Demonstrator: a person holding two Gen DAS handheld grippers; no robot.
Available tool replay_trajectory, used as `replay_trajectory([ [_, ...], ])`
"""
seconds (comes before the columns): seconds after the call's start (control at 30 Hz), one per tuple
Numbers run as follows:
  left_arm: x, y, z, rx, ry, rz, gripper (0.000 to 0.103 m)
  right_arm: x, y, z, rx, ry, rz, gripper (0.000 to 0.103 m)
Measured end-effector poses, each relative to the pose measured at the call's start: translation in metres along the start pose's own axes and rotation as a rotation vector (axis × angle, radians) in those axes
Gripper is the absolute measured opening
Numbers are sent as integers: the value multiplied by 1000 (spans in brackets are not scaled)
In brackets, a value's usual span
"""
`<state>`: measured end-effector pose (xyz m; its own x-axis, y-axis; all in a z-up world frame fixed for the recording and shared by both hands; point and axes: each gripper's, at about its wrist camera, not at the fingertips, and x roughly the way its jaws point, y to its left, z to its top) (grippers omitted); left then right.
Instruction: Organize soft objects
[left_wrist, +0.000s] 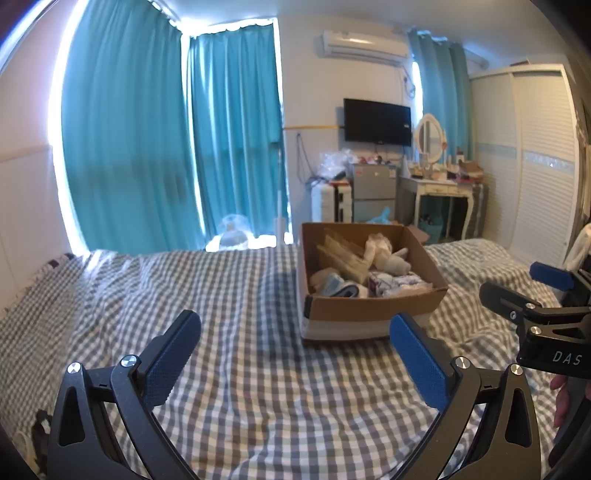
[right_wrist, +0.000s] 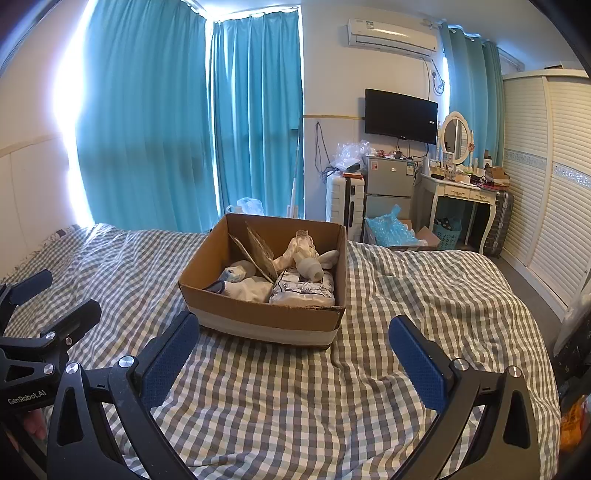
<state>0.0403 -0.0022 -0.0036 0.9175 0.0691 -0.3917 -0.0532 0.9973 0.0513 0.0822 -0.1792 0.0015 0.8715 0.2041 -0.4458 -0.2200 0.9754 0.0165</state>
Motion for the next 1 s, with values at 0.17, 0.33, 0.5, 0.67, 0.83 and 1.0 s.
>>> replay_trajectory([
  [0.17, 0, 1, 0, 2, 1, -1, 103, 0, 0, -1, 0, 2, 0, 103],
  [0.33, 0, 0, 0, 2, 1, -2, 103, 0, 1, -2, -2, 5, 1, 103],
  [0.5, 0, 1, 0, 1, 2, -2, 103, 1, 1, -2, -2, 8, 1, 103],
  [0.67, 0, 0, 0, 2, 5, -6, 103, 1, 2, -3, -1, 10, 0, 103],
  [0.83, -1, -1, -1, 2, 4, -5, 103, 1, 1, -3, -1, 11, -2, 103],
  [1.0, 0, -1, -1, 4, 13, -9, 103, 1, 2, -2, 0, 12, -3, 103],
])
